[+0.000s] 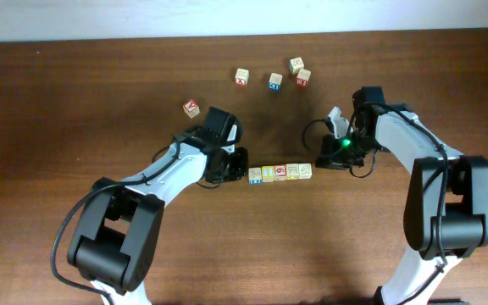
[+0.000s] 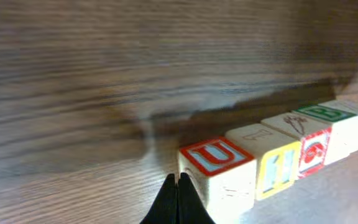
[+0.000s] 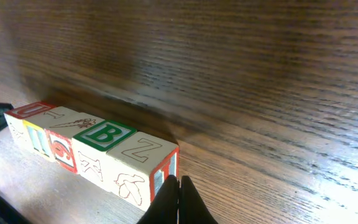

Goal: Rotate 5 blocks
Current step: 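Squeeze the block row from both ends with left and right grippers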

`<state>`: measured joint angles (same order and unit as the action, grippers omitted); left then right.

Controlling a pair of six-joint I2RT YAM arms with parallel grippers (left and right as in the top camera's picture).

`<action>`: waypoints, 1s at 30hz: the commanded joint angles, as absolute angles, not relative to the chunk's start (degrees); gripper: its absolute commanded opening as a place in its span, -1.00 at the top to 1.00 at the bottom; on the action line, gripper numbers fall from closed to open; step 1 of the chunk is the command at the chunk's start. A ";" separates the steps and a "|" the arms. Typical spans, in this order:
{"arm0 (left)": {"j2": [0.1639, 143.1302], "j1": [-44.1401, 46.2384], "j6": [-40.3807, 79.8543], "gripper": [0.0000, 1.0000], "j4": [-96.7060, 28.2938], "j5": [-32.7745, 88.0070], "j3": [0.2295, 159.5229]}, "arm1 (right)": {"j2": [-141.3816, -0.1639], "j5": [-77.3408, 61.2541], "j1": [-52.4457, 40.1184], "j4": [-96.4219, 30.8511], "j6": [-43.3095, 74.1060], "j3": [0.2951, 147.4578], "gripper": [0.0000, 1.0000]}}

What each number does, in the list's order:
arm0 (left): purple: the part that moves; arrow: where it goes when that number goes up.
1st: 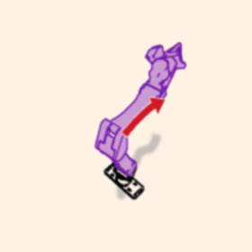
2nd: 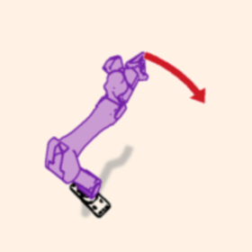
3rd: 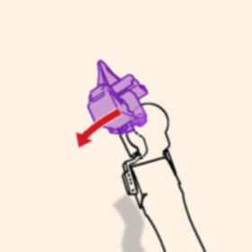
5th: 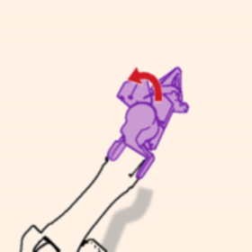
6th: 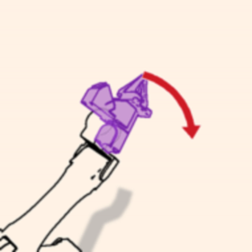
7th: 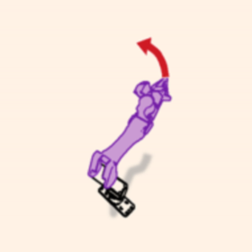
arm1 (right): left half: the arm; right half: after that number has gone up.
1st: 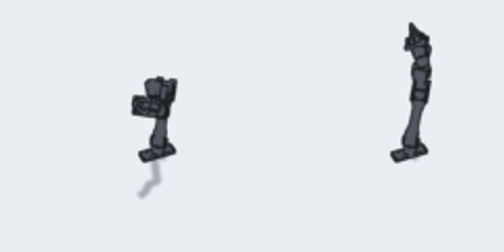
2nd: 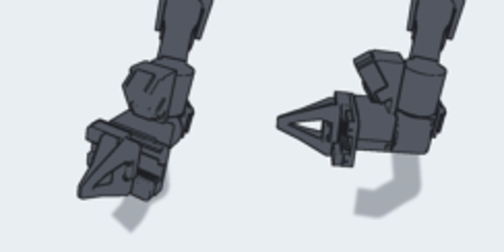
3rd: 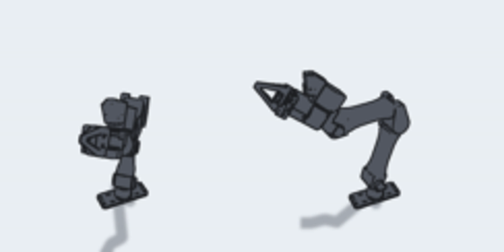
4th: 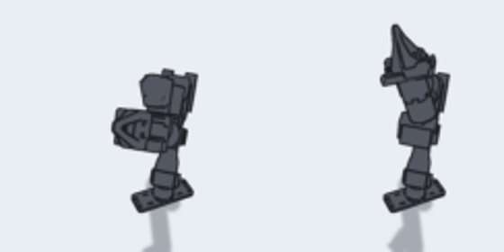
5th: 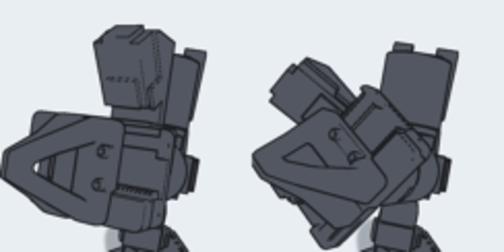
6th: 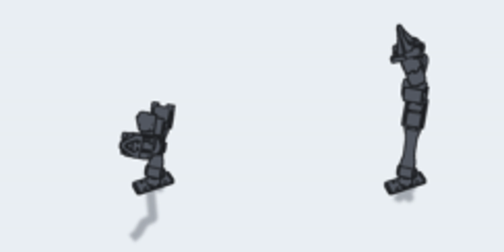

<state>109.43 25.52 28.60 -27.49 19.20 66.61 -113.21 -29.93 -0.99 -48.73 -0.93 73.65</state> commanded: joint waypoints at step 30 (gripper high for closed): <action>110.67 26.22 30.22 1.00 -27.18 23.77 66.24 | -113.86 -31.53 -1.54 -46.17 -1.08 69.52 0.91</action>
<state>109.62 25.93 29.85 -27.33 22.98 66.61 -113.21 -30.24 -1.17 -46.50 -0.89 70.63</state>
